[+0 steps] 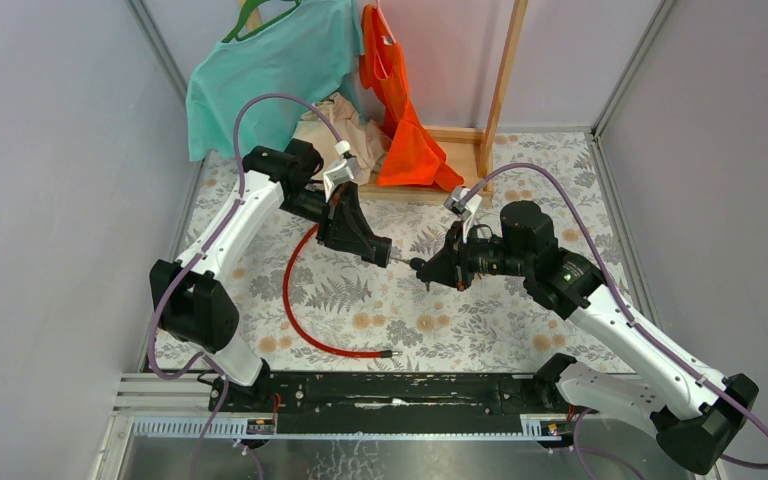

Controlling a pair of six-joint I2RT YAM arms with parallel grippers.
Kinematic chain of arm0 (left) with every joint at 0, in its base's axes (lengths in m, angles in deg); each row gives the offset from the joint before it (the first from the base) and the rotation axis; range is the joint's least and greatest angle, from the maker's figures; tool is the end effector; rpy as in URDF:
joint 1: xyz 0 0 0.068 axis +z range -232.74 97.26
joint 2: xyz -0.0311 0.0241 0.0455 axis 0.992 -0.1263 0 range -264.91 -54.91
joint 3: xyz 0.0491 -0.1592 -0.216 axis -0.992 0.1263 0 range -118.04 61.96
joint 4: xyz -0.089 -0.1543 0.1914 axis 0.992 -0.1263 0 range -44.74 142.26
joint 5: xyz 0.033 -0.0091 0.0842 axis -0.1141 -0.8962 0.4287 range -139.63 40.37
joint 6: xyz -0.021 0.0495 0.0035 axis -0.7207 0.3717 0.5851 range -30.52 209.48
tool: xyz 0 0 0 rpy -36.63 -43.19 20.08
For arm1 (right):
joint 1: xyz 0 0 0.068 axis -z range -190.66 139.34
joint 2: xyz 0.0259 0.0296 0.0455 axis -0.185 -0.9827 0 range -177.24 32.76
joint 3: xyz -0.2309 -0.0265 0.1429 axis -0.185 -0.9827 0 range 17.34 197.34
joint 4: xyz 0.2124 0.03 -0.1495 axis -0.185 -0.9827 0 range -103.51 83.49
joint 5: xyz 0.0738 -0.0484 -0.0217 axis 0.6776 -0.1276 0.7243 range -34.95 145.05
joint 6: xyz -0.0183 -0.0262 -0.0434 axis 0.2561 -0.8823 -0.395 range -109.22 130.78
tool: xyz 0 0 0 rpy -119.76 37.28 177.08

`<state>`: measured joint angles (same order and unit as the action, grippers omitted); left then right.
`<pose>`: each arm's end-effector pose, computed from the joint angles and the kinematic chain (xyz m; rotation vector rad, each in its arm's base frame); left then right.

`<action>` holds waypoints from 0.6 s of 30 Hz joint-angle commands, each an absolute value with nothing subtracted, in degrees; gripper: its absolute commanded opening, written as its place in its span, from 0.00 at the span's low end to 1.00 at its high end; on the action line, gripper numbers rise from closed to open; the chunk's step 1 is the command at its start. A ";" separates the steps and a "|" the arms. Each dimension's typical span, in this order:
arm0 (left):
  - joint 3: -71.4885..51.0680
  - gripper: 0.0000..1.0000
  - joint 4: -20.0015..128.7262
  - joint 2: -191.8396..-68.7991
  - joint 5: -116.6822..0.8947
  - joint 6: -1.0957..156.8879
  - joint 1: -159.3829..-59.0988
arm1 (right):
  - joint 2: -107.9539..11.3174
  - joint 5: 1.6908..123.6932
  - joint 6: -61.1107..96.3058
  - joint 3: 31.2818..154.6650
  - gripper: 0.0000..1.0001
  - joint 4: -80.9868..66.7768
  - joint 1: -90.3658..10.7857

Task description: Unlock with the key

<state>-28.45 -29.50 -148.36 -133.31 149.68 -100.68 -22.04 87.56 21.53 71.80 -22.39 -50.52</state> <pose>0.2657 -0.1232 0.3464 1.3262 1.5045 -1.6406 0.1512 0.1512 0.3587 -0.8891 1.7526 1.1218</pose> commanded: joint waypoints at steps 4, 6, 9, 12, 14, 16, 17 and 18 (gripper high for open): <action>-28.70 0.00 -30.80 -146.29 -139.32 149.81 -100.40 | -22.59 88.61 21.63 72.20 0.00 -18.48 -50.30; -28.62 0.00 -30.80 -145.99 -139.42 149.62 -100.43 | -22.70 88.18 21.70 72.12 0.00 -18.49 -50.31; -28.41 0.00 -30.80 -145.43 -139.54 149.51 -100.41 | -22.55 87.66 21.83 72.09 0.00 -18.18 -50.30; -28.31 0.00 -30.80 -144.97 -139.67 149.25 -100.41 | -22.35 87.22 22.02 71.97 0.00 -17.78 -50.30; -28.19 0.00 -30.80 -144.69 -139.63 148.97 -100.42 | -22.27 87.26 22.24 71.85 0.00 -17.36 -50.31; -27.88 0.00 -30.80 -144.56 -139.63 148.81 -100.48 | -22.18 87.35 22.53 71.75 0.00 -16.89 -50.30; -27.76 0.00 -30.80 -144.42 -139.63 148.90 -100.53 | -22.24 87.46 22.62 71.79 0.00 -16.71 -50.30; -27.56 0.00 -30.81 -144.32 -139.63 148.85 -100.64 | -22.30 87.48 22.66 71.86 0.00 -16.56 -50.38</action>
